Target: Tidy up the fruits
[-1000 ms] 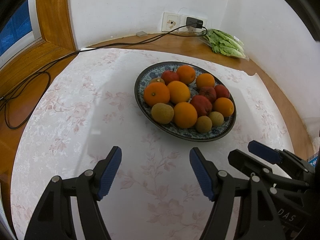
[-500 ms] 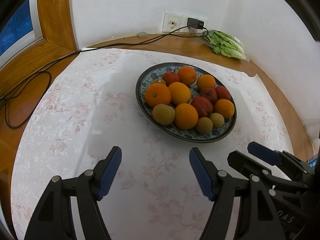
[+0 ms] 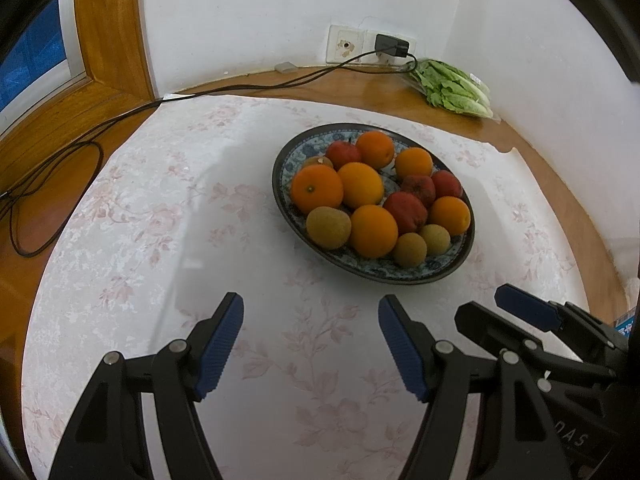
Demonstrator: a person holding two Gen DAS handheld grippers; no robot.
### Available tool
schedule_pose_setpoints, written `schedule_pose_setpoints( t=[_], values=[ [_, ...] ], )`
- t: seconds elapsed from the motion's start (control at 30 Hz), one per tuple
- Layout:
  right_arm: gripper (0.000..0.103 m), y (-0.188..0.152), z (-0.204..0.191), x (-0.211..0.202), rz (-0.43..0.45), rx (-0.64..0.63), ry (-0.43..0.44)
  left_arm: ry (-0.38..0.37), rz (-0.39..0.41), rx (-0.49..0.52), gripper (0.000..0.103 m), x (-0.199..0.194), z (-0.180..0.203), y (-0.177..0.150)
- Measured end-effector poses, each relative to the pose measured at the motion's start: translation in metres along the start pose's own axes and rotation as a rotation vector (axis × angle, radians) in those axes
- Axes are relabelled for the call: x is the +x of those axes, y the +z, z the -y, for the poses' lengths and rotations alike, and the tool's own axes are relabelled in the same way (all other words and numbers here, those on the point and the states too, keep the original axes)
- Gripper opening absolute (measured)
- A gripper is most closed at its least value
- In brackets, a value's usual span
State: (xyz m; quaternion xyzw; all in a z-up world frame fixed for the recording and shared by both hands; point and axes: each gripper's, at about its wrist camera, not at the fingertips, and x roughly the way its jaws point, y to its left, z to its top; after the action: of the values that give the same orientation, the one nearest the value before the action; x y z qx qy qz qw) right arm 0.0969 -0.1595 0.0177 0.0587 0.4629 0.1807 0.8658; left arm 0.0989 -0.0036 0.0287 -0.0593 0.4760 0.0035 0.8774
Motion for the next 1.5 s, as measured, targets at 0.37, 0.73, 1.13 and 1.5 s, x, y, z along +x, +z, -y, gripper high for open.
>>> schedule_pose_setpoints(
  t=[0.37,0.73,1.13,1.5],
  values=[
    [0.058,-0.0015,-0.0002,0.0015,0.0,0.002,0.001,-0.001,-0.002,-0.001,0.073,0.0005,-0.0004,0.0005],
    [0.058,-0.0031,0.0009,0.0037,-0.005,0.007,0.002,-0.002,-0.006,-0.003,0.073,0.003,-0.0007,-0.0004],
    [0.058,-0.0034,0.001,0.0043,-0.007,0.01,0.003,-0.002,-0.006,-0.002,0.072,0.0033,-0.0009,-0.0008],
    [0.058,-0.0033,0.0012,0.0046,-0.008,0.012,0.004,-0.002,-0.01,-0.004,0.072,0.0046,-0.0022,-0.0014]
  ],
)
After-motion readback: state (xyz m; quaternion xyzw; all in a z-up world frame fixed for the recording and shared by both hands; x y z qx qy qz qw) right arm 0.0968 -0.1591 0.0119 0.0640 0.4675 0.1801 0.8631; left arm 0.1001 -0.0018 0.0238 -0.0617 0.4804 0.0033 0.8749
